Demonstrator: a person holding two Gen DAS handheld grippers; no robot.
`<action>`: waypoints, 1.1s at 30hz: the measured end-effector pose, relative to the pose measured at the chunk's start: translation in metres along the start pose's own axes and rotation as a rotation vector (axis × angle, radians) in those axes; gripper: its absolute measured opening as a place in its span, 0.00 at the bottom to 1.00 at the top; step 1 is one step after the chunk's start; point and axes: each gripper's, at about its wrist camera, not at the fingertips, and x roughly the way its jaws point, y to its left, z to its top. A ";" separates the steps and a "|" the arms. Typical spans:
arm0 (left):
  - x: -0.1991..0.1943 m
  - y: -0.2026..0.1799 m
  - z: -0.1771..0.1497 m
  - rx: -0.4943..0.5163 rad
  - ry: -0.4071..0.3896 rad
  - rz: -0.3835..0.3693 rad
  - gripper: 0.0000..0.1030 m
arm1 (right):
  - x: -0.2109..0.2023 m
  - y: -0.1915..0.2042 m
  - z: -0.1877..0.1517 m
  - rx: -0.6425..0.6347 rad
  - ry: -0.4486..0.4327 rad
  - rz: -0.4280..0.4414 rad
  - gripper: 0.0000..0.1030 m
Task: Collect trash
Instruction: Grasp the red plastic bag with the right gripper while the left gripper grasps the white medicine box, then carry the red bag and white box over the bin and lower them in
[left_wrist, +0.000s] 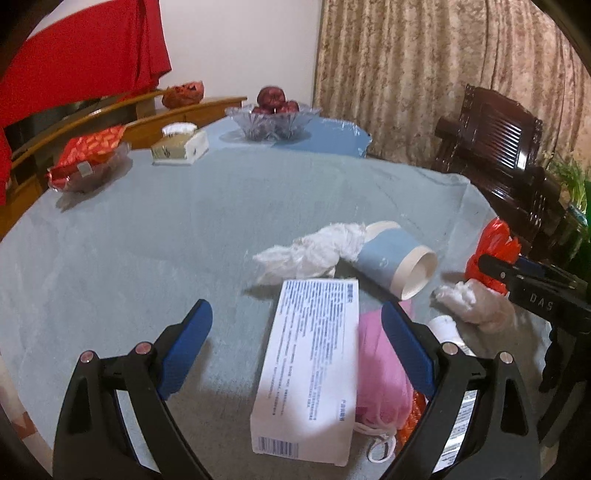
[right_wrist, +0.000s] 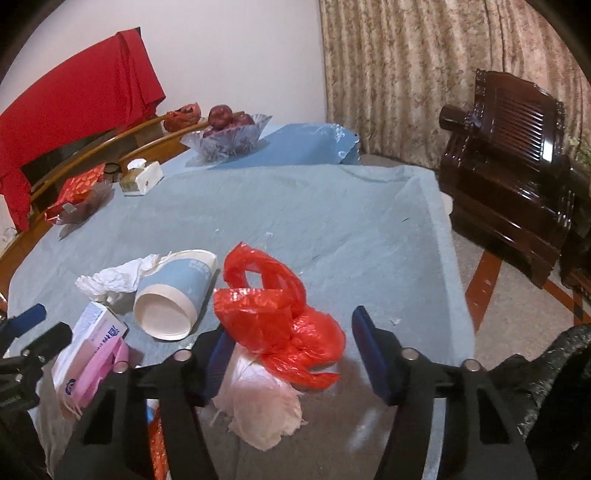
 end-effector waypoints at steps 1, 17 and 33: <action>0.003 0.000 0.000 0.002 0.008 0.003 0.88 | 0.001 0.001 0.000 -0.003 0.003 0.001 0.56; 0.019 0.000 -0.001 -0.050 0.067 -0.056 0.53 | -0.007 0.003 0.003 -0.021 -0.021 0.017 0.36; -0.058 -0.029 0.043 0.001 -0.141 -0.081 0.53 | -0.081 -0.008 0.021 0.019 -0.175 0.073 0.36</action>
